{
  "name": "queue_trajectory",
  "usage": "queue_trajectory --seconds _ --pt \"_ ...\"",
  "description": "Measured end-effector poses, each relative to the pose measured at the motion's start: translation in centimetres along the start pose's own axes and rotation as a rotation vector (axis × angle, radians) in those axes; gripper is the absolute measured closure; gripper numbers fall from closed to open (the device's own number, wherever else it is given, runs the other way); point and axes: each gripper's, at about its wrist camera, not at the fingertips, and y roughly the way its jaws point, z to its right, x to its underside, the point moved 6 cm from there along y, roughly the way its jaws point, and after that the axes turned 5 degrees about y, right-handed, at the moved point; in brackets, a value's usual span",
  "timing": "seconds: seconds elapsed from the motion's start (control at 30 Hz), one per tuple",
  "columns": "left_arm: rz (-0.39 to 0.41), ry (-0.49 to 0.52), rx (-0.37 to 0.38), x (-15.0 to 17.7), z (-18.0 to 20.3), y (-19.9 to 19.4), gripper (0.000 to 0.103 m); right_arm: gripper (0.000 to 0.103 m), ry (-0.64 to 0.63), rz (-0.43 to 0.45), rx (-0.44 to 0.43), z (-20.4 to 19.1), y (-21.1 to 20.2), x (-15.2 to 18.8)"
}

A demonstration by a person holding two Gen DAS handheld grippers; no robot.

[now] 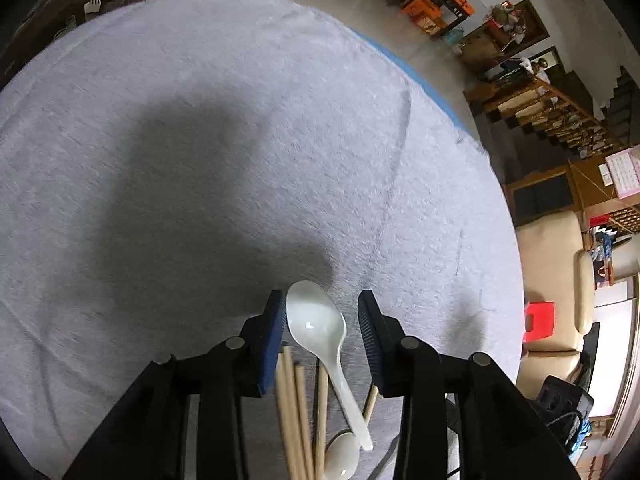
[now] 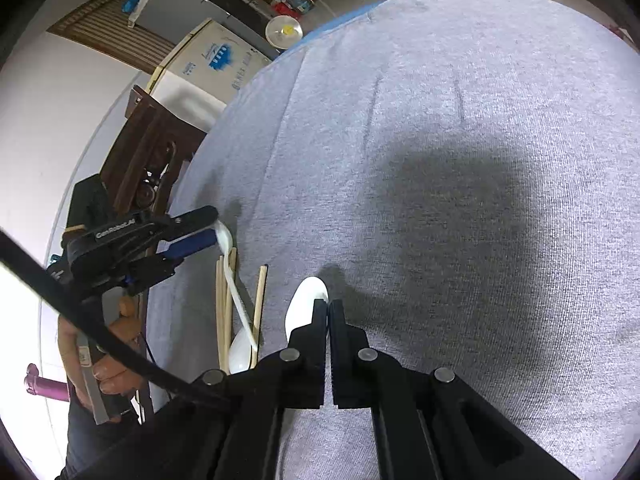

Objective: Organize utensils
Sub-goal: 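Close the left tool on a white spoon while the right tool grasps another white spoon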

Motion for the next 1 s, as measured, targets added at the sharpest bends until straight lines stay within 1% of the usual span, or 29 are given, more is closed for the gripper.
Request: queue_trajectory --seconds 0.03,0.07,0.13,0.2,0.27,0.3,0.33,0.5,0.7,0.87,1.0 --pt "-0.012 -0.008 0.0 0.1 0.1 0.4 0.065 0.101 0.001 0.0 0.0 0.1 0.0 0.0" --pt "0.002 -0.008 -0.009 0.0 0.1 0.3 0.064 0.101 0.001 0.0 0.0 0.1 0.0 0.0" --pt "-0.003 -0.003 -0.008 -0.1 0.5 0.5 0.053 0.101 0.002 0.002 0.0 0.2 -0.1 0.0" --pt "-0.008 0.008 -0.024 -0.2 0.8 0.7 0.052 0.101 0.002 0.002 -0.002 0.2 -0.2 0.1" --pt "-0.011 0.041 -0.066 -0.2 1.5 1.2 0.054 0.101 0.002 0.003 -0.003 0.3 -0.2 0.2" --pt "-0.01 0.056 -0.097 -0.1 1.6 1.1 0.066 0.101 0.003 0.004 -0.004 0.3 -0.2 0.2" --pt "-0.007 0.069 -0.132 -0.1 1.6 1.2 0.074 0.101 0.005 0.003 -0.005 0.3 -0.2 0.2" --pt "0.004 0.103 -0.153 -0.1 1.8 1.1 0.075 0.101 0.008 0.008 -0.008 0.4 -0.6 0.3" --pt "0.042 0.123 -0.134 -0.2 2.0 -0.7 0.076 0.101 0.009 0.024 -0.017 0.1 -1.3 0.2" --pt "0.09 0.126 -0.123 -0.2 1.6 -3.9 0.077 0.101 -0.001 0.048 -0.026 -0.6 -2.6 0.1" --pt "0.133 0.139 -0.122 0.9 1.1 -7.3 0.077 0.101 -0.011 0.073 -0.035 -1.4 -4.1 0.1"
